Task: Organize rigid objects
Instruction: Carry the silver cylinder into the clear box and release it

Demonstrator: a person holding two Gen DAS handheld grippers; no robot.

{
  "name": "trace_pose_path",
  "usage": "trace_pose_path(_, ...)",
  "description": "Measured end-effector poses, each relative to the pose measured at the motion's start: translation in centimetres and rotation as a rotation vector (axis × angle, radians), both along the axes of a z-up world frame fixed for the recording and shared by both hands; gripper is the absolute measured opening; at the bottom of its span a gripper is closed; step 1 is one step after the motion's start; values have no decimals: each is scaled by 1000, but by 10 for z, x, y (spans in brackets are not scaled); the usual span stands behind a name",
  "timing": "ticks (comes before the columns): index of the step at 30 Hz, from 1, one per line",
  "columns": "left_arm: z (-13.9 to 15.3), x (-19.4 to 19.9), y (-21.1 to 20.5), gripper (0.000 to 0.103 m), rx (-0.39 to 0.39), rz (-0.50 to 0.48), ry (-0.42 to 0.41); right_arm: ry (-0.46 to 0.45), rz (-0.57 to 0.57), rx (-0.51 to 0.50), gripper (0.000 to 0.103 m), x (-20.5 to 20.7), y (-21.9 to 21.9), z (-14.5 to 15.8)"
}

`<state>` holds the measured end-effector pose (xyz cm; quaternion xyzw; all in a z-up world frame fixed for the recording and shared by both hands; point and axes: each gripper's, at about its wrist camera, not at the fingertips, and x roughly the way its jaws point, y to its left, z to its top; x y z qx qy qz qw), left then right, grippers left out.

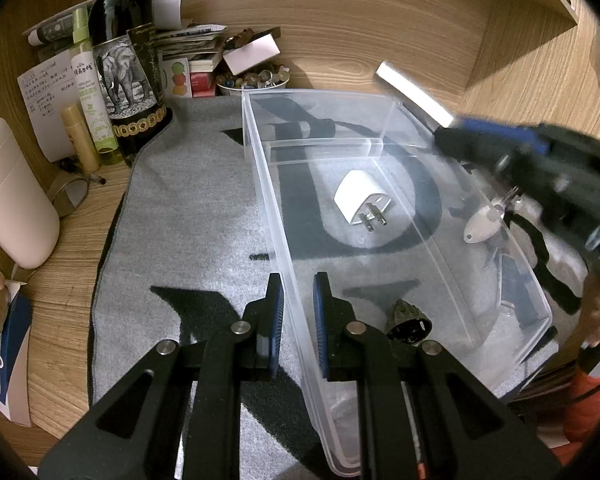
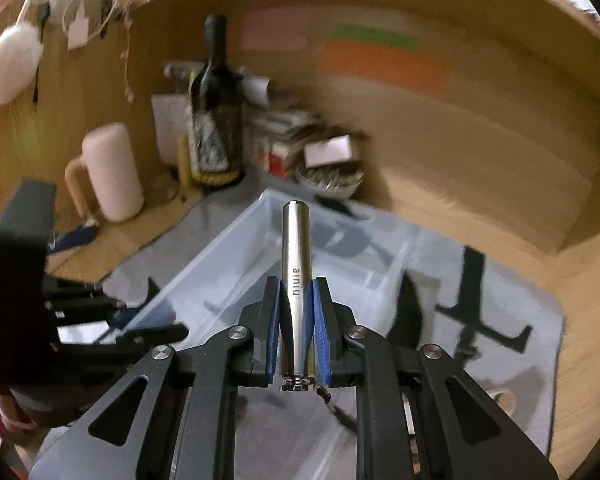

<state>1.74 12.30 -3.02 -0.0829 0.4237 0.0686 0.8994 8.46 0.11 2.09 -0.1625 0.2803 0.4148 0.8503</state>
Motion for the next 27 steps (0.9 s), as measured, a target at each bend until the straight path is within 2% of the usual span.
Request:
trace_pose_path(8,0,0,-1,14,0,1,0,96,72,-115,14,4,18,-31)
trace_pose_path(18,0,0,-1,14,0,0,0,152,125,-214,14,7,30,-47)
trace_pose_path(27,0,0,-1,14,-1,2,0,140,136,-207,15,7,28,-45)
